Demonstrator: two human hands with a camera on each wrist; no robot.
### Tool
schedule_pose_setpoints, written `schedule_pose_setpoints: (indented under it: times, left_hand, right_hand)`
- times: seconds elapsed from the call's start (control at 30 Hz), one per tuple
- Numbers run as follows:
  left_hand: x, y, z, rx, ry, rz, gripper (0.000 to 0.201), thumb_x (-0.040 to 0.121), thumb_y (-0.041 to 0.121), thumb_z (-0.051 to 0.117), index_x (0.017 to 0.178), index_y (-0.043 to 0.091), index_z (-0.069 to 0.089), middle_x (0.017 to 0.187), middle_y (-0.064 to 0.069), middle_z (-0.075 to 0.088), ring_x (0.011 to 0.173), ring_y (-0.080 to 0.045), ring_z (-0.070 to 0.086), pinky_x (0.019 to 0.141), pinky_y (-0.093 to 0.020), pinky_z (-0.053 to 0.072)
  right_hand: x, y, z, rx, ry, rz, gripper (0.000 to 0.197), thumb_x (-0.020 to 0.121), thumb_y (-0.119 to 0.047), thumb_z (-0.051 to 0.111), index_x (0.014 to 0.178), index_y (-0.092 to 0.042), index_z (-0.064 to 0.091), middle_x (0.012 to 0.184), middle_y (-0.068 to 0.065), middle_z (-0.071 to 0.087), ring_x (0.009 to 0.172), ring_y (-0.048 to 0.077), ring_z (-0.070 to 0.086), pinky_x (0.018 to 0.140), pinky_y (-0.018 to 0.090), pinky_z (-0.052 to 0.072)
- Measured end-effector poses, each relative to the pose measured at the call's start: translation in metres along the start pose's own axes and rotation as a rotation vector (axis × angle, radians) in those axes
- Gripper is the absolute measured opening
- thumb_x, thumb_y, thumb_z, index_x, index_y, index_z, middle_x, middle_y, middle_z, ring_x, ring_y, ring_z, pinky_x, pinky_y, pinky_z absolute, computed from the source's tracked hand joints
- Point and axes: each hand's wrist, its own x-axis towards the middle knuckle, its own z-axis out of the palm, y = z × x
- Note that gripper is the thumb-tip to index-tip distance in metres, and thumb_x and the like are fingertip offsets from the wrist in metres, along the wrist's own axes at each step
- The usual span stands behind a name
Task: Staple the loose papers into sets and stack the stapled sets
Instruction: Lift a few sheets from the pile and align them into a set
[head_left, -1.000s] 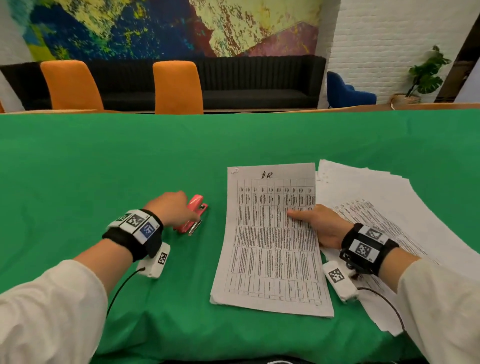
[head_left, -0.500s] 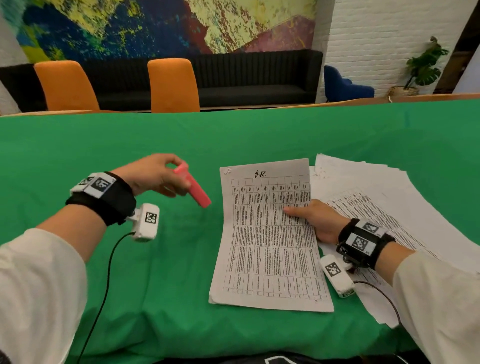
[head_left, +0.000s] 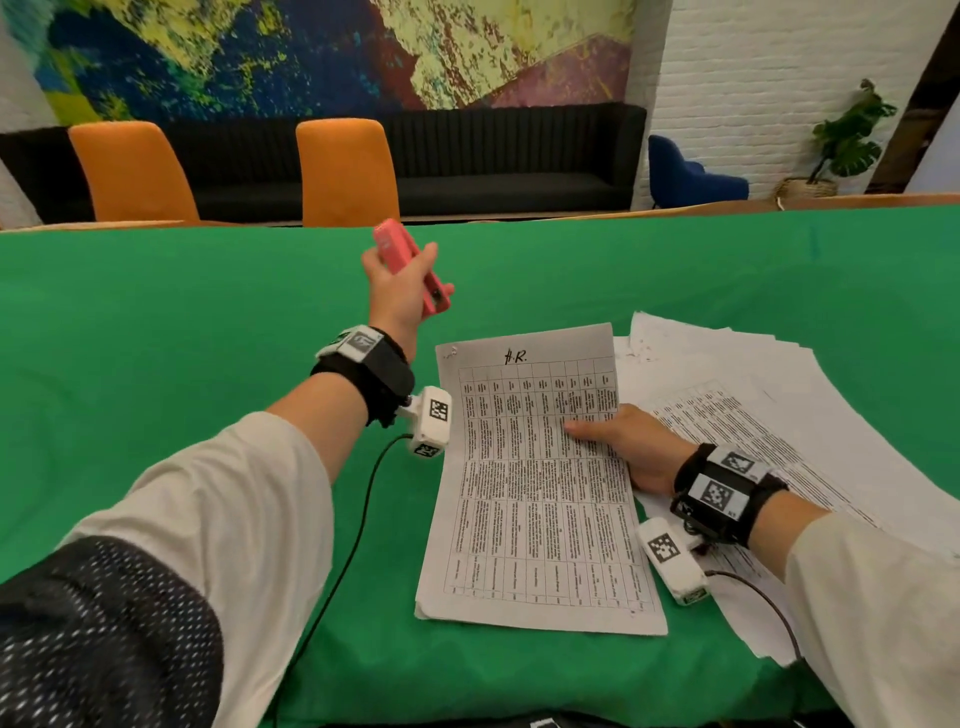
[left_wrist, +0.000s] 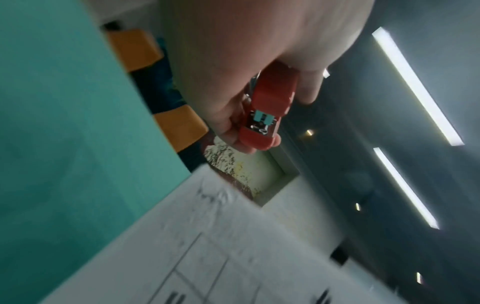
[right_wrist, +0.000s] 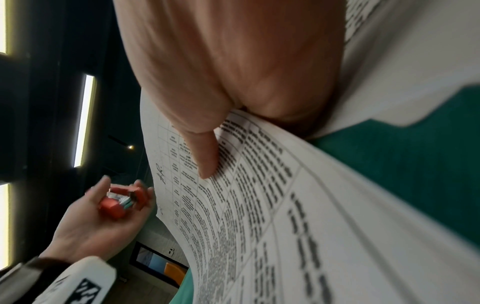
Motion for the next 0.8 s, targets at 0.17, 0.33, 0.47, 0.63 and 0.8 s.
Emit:
schedule_pose_setpoints:
  times: [0.17, 0.33, 0.47, 0.63, 0.8]
  left_hand:
    - [-0.008, -0.020, 0.033, 0.327, -0.042, 0.181, 0.046, 0.093, 0.055, 0.069, 0.116, 0.021, 0.047, 0.088, 0.001, 0.066, 0.070, -0.021, 0.071, 0.074, -0.049, 0.065]
    - [-0.009, -0.042, 0.031, 0.447, -0.009, 0.173, 0.050, 0.091, 0.071, 0.058, 0.109, 0.025, 0.050, 0.084, 0.003, 0.065, 0.069, -0.020, 0.072, 0.071, -0.042, 0.062]
    - [-0.004, -0.057, 0.012, 0.486, 0.075, 0.107, 0.054, 0.095, 0.071, 0.053, 0.112, 0.020, 0.055, 0.089, 0.003, 0.063, 0.074, -0.017, 0.063, 0.069, -0.033, 0.050]
    - [-0.007, -0.073, 0.001, 0.467, 0.082, 0.055, 0.056, 0.099, 0.068, 0.049, 0.111, 0.015, 0.060, 0.089, 0.004, 0.059, 0.074, -0.014, 0.055, 0.068, -0.033, 0.043]
    - [-0.009, -0.079, 0.006, 0.448, 0.086, 0.072, 0.047, 0.098, 0.067, 0.052, 0.099, 0.021, 0.058, 0.087, 0.005, 0.058, 0.074, -0.015, 0.054, 0.074, -0.036, 0.045]
  right_hand:
    - [0.001, 0.000, 0.000, -0.011, 0.001, -0.003, 0.030, 0.098, -0.011, 0.068, 0.126, 0.001, 0.064, 0.112, 0.020, 0.077, 0.099, 0.034, 0.077, 0.081, 0.041, 0.064]
    - [0.000, 0.000, -0.001, 0.009, -0.002, -0.013, 0.030, 0.098, -0.009, 0.067, 0.126, 0.000, 0.063, 0.112, 0.020, 0.077, 0.097, 0.033, 0.077, 0.076, 0.039, 0.065]
    - [0.000, 0.001, -0.001, 0.024, 0.010, -0.007, 0.034, 0.097, -0.010, 0.068, 0.129, 0.001, 0.061, 0.112, 0.020, 0.077, 0.099, 0.034, 0.077, 0.076, 0.040, 0.064]
    - [0.002, 0.000, -0.002, 0.015, 0.017, -0.003, 0.037, 0.096, -0.011, 0.070, 0.129, 0.001, 0.061, 0.112, 0.021, 0.077, 0.100, 0.035, 0.077, 0.079, 0.041, 0.064]
    - [0.002, 0.000, -0.003, 0.015, 0.016, 0.003, 0.033, 0.097, -0.010, 0.069, 0.127, 0.001, 0.062, 0.110, 0.020, 0.077, 0.097, 0.034, 0.077, 0.080, 0.041, 0.064]
